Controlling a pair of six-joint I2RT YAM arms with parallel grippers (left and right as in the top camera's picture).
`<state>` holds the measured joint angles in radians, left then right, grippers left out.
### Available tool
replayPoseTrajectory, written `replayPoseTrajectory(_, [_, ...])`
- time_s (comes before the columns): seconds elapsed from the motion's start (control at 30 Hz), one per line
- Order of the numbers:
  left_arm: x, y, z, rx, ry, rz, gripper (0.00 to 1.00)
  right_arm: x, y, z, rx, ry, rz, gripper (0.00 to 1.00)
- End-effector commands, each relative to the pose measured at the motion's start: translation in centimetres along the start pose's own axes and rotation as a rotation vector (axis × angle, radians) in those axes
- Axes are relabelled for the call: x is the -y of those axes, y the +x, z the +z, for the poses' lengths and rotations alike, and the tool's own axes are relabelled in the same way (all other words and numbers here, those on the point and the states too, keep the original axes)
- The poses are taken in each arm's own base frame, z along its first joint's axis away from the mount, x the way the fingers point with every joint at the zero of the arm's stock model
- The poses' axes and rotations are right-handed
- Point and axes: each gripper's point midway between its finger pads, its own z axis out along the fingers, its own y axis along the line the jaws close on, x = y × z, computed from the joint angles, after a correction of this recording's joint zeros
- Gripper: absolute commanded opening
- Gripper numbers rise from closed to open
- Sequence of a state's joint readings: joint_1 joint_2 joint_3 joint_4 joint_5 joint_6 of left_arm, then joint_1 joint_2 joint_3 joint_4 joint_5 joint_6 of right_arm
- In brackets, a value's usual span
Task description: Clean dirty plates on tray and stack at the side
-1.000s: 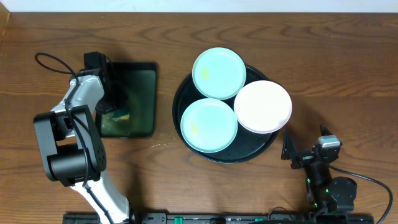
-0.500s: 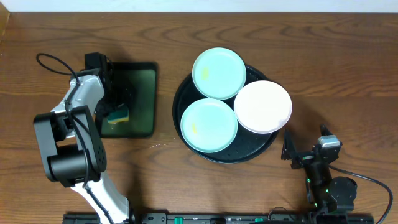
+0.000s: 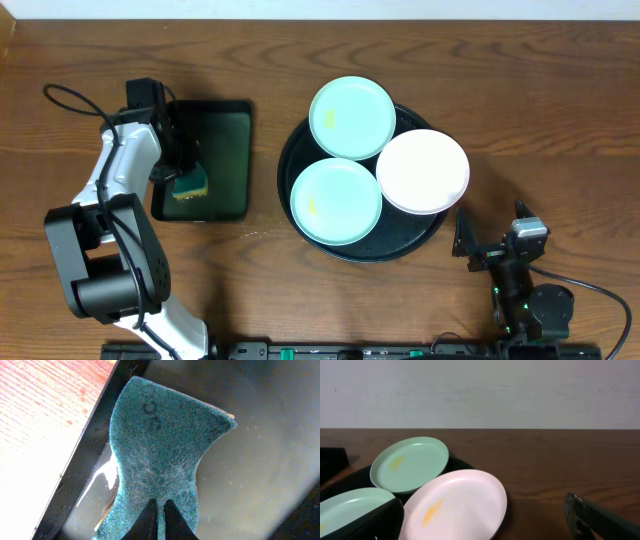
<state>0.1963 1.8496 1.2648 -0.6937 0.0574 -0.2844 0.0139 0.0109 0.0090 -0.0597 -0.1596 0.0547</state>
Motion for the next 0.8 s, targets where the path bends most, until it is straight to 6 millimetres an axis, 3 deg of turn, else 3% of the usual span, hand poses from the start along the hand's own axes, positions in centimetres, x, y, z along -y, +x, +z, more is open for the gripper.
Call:
replayPoseTrajectory(0.0, [-0.2, 0.3, 0.0, -0.006, -0.002, -0.008, 0.61, 0.2, 0.1, 0.0, 0.0, 0.01, -0.011, 0.99])
replayPoseTrajectory(0.03, [-0.3, 0.1, 0.0, -0.001, -0.006, -0.007, 0.77, 0.2, 0.1, 0.0, 0.0, 0.01, -0.011, 0.99])
replayPoseTrajectory(0.07, [-0.6, -0.1, 0.0, 0.011, -0.024, -0.005, 0.85, 0.2, 0.1, 0.0, 0.0, 0.01, -0.011, 0.99])
replayPoseTrajectory(0.17, [-1.4, -0.5, 0.5, 0.025, -0.073, -0.005, 0.87, 0.2, 0.1, 0.0, 0.0, 0.01, -0.011, 0.99])
replayPoseTrajectory(0.53, [-0.7, 1.3, 3.7, -0.081, -0.035, -0.001, 0.86, 0.2, 0.1, 0.0, 0.0, 0.01, -0.011, 0.99])
replayPoseTrajectory(0.63, [-0.6, 1.1, 3.8, -0.077, -0.033, -0.001, 0.76, 0.2, 0.1, 0.0, 0.0, 0.01, -0.011, 0.99])
replayPoseTrajectory(0.7, [-0.6, 0.9, 3.8, -0.069, -0.031, -0.001, 0.54, 0.2, 0.1, 0.0, 0.0, 0.01, -0.011, 0.99])
replayPoseTrajectory(0.77, [-0.6, 0.9, 3.8, -0.069, -0.031, -0.001, 0.4, 0.2, 0.1, 0.0, 0.0, 0.01, -0.011, 0.99])
